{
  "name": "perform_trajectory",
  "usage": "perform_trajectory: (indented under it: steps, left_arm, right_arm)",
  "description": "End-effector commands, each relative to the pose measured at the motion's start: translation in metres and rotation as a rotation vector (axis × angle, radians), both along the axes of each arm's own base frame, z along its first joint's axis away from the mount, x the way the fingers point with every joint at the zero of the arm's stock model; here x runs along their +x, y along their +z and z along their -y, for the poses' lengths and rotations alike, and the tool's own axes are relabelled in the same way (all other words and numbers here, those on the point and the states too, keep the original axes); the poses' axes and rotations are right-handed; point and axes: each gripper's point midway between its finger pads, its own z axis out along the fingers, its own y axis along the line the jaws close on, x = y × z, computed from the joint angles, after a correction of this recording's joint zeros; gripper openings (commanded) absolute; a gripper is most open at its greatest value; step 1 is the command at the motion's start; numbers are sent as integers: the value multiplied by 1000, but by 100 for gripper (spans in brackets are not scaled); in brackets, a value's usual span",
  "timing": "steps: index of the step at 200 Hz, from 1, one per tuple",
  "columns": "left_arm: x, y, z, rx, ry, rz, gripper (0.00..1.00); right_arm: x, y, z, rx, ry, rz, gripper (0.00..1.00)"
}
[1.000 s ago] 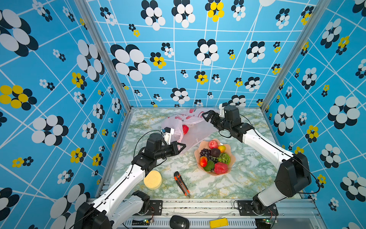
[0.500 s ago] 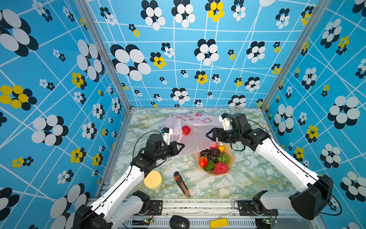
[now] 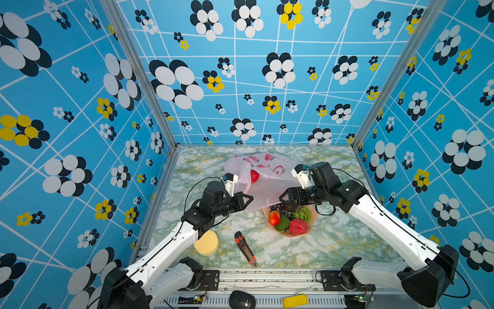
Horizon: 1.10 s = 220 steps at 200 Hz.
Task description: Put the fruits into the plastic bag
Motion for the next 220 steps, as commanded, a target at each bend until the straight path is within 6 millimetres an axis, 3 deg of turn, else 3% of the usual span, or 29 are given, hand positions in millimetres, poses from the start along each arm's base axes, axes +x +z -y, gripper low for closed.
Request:
perform_trajectory:
  steps: [1, 24, 52, 72, 102, 144, 164, 193, 220]
  left_arm:
    - [6, 7, 8, -14, -3, 23, 0]
    - [5, 9, 14, -11, -17, 31, 0]
    - [4, 7, 13, -6, -14, 32, 0]
    - [3, 6, 12, 1, -10, 32, 0]
    - [3, 6, 10, 2, -3, 34, 0]
    - [4, 11, 8, 9, 12, 41, 0]
    - [4, 13, 6, 11, 23, 47, 0]
    - [4, 13, 5, 12, 25, 46, 0]
    - [4, 11, 4, 15, 34, 41, 0]
  right_arm:
    - [-1, 46, -32, 292, 74, 109, 92]
    - [-8, 68, -59, 468, 164, 83, 95]
    - [-13, 68, -77, 448, 241, 83, 98]
    - [-9, 70, -74, 404, 230, 126, 99]
    - [-9, 93, -69, 431, 225, 214, 99]
    - [-30, 119, -58, 442, 282, 276, 99]
    - [-39, 109, -44, 329, 286, 261, 98]
    - [-47, 67, -11, 38, 260, 162, 92]
    - [-48, 33, 15, -126, 183, 69, 81]
